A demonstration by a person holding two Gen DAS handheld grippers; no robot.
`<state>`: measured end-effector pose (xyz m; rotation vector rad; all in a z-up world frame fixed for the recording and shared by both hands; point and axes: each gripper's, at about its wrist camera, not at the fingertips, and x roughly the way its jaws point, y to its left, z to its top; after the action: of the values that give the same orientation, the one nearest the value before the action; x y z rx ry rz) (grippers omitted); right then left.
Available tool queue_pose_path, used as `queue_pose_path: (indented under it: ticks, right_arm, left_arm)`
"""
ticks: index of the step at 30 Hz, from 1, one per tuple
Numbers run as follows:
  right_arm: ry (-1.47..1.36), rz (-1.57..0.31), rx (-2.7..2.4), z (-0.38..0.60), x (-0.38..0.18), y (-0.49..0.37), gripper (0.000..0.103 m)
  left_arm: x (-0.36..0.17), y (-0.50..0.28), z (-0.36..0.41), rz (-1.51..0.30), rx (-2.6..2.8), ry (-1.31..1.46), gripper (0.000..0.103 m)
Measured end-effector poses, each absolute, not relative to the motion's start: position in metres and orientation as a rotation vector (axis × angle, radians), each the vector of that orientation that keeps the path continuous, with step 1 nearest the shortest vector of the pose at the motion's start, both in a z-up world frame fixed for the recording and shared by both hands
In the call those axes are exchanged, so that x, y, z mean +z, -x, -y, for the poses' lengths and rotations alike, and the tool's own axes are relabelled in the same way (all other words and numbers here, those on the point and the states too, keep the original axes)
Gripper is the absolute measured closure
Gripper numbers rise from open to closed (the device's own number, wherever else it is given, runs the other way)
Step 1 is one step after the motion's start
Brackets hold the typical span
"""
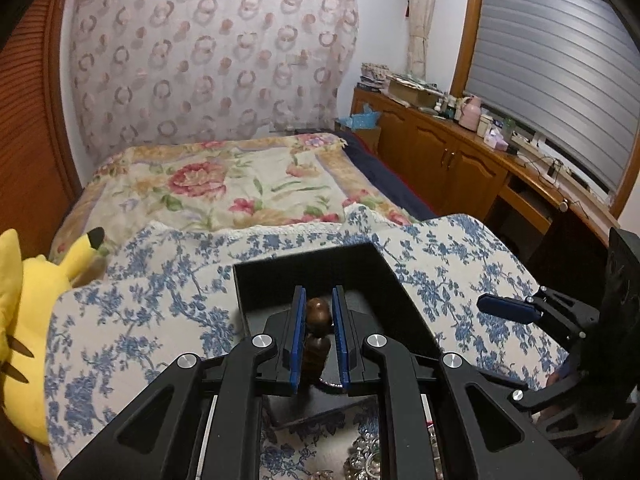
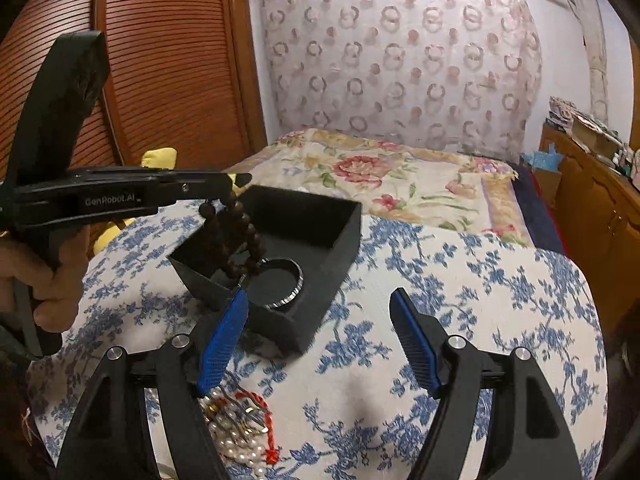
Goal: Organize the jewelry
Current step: 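Carry the bead bracelet and silver bangle into the black box while both tools open, then grasp the jade bangle with red string with the right tool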
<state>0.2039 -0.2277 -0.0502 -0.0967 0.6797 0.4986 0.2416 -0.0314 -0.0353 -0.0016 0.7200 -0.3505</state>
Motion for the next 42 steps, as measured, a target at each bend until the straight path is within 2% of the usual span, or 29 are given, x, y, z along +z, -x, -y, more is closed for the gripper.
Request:
queue_pose_path:
  ticks: [3, 7, 9, 14, 17, 20, 25, 31, 36, 42]
  right_arm:
    - [0.099, -0.689, 0.482, 0.23, -0.053, -0.199, 0.027]
    - [0.106, -0.691, 0.464, 0.232, -0.053, -0.187, 0.027]
    - [0.101, -0.694, 0.459, 0.236, -0.054, -0.177, 0.027]
    - [0.085, -0.708, 0.453, 0.244, -0.062, -0.143, 0.027]
    - [0.093, -0.721, 0.455, 0.244, -0.07, -0.124, 0.027]
    - [0.114, -0.735, 0.468, 0.241, -0.076, -0.107, 0.027]
    - [0.133, -0.742, 0.492, 0.238, -0.081, -0.087, 0.028]
    - [0.151, -0.764, 0.534, 0.233, -0.085, -0.072, 0.048]
    - [0.172, -0.796, 0.563, 0.226, -0.092, -0.067, 0.068]
    - [0.225, -0.841, 0.581, 0.219, -0.102, -0.067, 0.079]
  left_arm:
    - [-0.035, -0.236, 0.034, -0.707, -0.365, -0.011, 0.077]
    - [-0.03, -0.221, 0.031, -0.683, -0.387, -0.01, 0.054]
    - [-0.03, -0.206, 0.027, -0.672, -0.389, -0.021, 0.05]
    - [-0.034, -0.174, 0.015, -0.663, -0.39, -0.022, 0.025]
    - [-0.041, -0.153, 0.008, -0.656, -0.364, -0.03, 0.018]
    - [-0.048, -0.138, 0.005, -0.659, -0.351, -0.034, 0.012]
    - [-0.062, -0.118, 0.002, -0.677, -0.334, -0.033, 0.01]
    - [-0.079, -0.099, 0.004, -0.707, -0.323, -0.032, 0.008]
    - [-0.092, -0.094, 0.008, -0.744, -0.312, -0.061, 0.008]
    - [-0.108, -0.101, 0.015, -0.813, -0.302, -0.106, 0.008]
